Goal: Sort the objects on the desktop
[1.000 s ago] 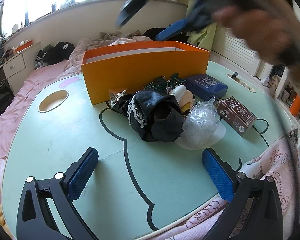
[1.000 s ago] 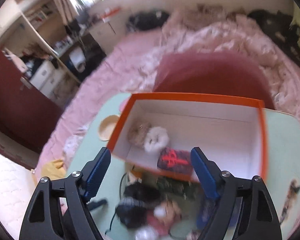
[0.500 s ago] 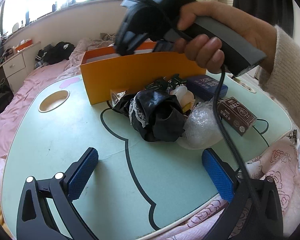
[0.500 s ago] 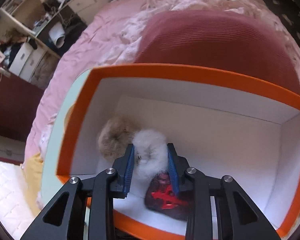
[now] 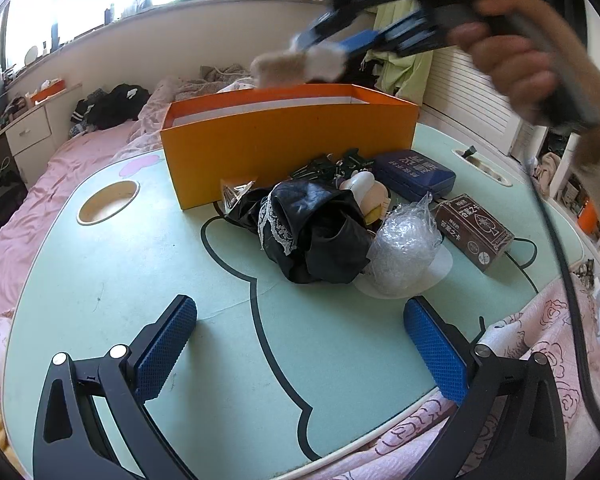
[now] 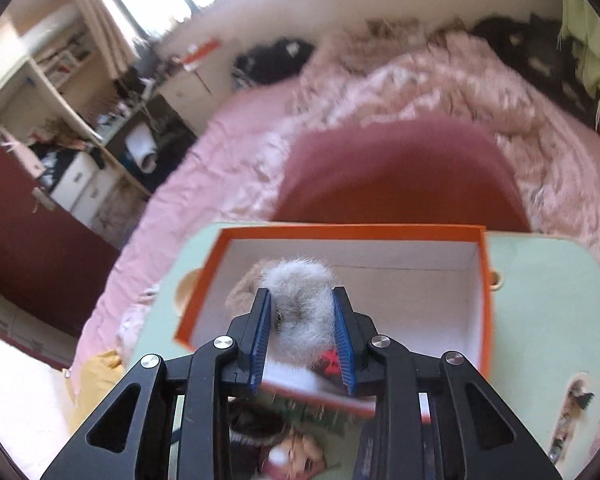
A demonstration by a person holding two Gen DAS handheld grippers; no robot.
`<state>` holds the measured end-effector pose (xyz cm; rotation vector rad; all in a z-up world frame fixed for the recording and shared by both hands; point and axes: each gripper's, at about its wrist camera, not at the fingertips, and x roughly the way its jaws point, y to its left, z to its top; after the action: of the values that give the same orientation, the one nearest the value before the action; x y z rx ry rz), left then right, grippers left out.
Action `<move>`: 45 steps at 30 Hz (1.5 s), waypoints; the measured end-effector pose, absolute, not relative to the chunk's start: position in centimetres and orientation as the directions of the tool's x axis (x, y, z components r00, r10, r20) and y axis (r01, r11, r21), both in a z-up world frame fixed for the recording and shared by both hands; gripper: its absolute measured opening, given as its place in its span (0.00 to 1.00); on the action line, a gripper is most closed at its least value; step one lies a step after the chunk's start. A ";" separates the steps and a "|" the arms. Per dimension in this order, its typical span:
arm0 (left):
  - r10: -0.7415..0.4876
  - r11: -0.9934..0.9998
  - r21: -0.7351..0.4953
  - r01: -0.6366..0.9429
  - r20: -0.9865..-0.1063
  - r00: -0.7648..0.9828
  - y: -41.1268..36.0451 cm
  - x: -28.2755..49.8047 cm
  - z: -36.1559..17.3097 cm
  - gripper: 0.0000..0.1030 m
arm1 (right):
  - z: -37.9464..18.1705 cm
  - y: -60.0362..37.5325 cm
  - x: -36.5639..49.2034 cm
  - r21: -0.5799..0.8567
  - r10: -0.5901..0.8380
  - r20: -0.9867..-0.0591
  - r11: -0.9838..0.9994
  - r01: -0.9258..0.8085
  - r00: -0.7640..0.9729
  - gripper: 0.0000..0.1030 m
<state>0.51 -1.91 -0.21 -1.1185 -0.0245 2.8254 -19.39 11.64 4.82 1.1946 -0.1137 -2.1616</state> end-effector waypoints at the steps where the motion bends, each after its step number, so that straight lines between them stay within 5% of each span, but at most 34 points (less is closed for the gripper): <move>1: 0.102 -0.995 -0.053 -0.089 -0.682 -0.724 -1.9 0.5 -0.2 1.00 | 5.2 12.2 -18.2 0.378 -0.600 -0.709 -0.767 0.518 -0.371 0.28; 7: 0.102 -0.994 -0.052 -0.091 -0.682 -0.724 -2.0 0.5 -0.2 1.00 | 3.7 15.7 -13.7 0.361 -0.601 -0.712 -0.757 0.545 -0.362 0.33; 10: 0.102 -0.994 -0.052 -0.091 -0.682 -0.724 -1.9 0.5 -0.2 1.00 | 2.5 18.1 -12.3 0.364 -0.588 -0.696 -0.783 0.504 -0.412 0.66; 24: 0.100 -0.995 -0.051 -0.090 -0.683 -0.723 -2.1 0.6 -0.1 1.00 | -5.4 20.9 0.6 0.056 -0.408 -0.728 -0.836 0.546 -0.551 0.80; 27: 0.099 -0.995 -0.048 -0.091 -0.684 -0.723 -2.0 0.6 -0.2 1.00 | -7.0 19.7 1.4 -0.032 -0.370 -0.688 -0.844 0.535 -0.625 1.00; 45: 0.098 -0.995 -0.047 -0.090 -0.684 -0.723 -2.2 0.7 -0.3 1.00 | -7.4 19.6 1.6 -0.004 -0.400 -0.645 -0.850 0.527 -0.650 1.00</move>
<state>0.66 -2.20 -0.32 -1.1221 -0.0158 2.8257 1.58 19.56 -7.44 0.8951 0.2611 -2.4508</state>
